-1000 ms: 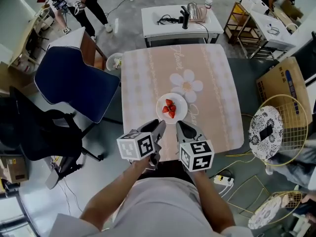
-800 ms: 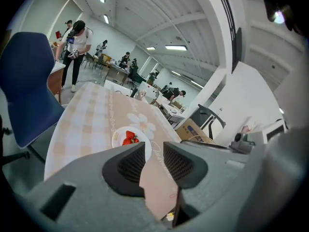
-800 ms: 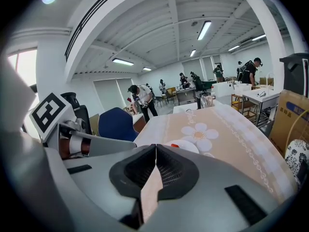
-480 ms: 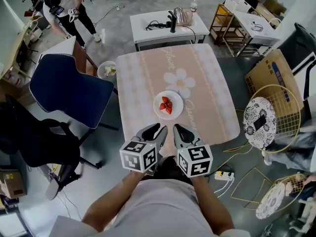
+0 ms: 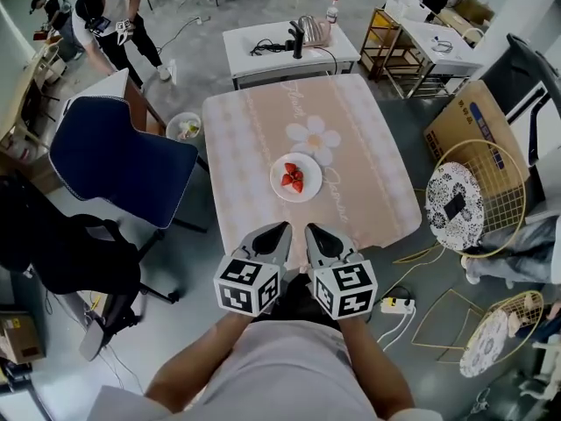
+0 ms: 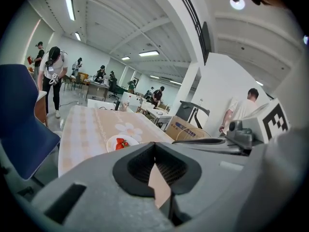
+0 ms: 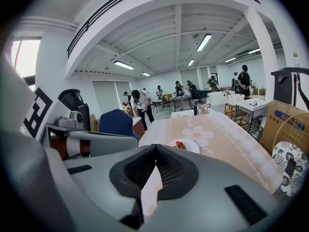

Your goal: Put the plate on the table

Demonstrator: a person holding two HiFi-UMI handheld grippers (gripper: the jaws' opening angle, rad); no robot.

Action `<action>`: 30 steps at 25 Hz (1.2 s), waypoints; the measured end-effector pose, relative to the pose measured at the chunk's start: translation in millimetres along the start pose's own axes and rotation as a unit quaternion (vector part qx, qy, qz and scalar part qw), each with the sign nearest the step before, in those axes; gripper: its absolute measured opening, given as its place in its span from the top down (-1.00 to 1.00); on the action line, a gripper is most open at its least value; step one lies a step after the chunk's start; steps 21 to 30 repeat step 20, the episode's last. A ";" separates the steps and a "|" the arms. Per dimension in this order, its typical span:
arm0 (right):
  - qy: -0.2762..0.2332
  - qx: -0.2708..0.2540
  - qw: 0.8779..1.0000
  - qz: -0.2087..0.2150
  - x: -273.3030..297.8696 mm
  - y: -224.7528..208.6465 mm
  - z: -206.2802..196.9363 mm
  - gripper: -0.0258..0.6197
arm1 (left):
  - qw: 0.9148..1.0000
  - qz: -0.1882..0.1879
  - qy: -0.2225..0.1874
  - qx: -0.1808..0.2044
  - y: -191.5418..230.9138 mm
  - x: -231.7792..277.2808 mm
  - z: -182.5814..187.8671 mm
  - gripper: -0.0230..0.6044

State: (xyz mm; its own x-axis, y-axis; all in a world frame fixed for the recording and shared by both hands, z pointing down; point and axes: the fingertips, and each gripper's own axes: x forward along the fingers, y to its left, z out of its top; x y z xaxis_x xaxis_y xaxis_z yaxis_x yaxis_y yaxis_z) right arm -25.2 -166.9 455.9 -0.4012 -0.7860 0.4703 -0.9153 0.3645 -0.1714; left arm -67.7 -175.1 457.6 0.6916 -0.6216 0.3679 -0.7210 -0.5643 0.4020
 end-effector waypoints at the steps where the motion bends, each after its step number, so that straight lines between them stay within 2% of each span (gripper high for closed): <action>1: -0.002 -0.001 1.000 0.000 -2.0 2.1 -0.2 0.91 | 1.000 -0.001 -0.001 0.002 -1.4 -2.2 -0.5 0.91; 13: -0.015 -0.011 1.000 -0.002 -15.9 17.3 2.0 0.91 | 1.000 -0.012 -0.012 0.022 -15.1 -15.5 0.1 0.91; 30: -0.015 -0.010 1.000 -0.002 -15.5 13.8 0.3 0.91 | 1.000 -0.012 -0.009 0.023 -15.6 -12.2 -4.2 0.91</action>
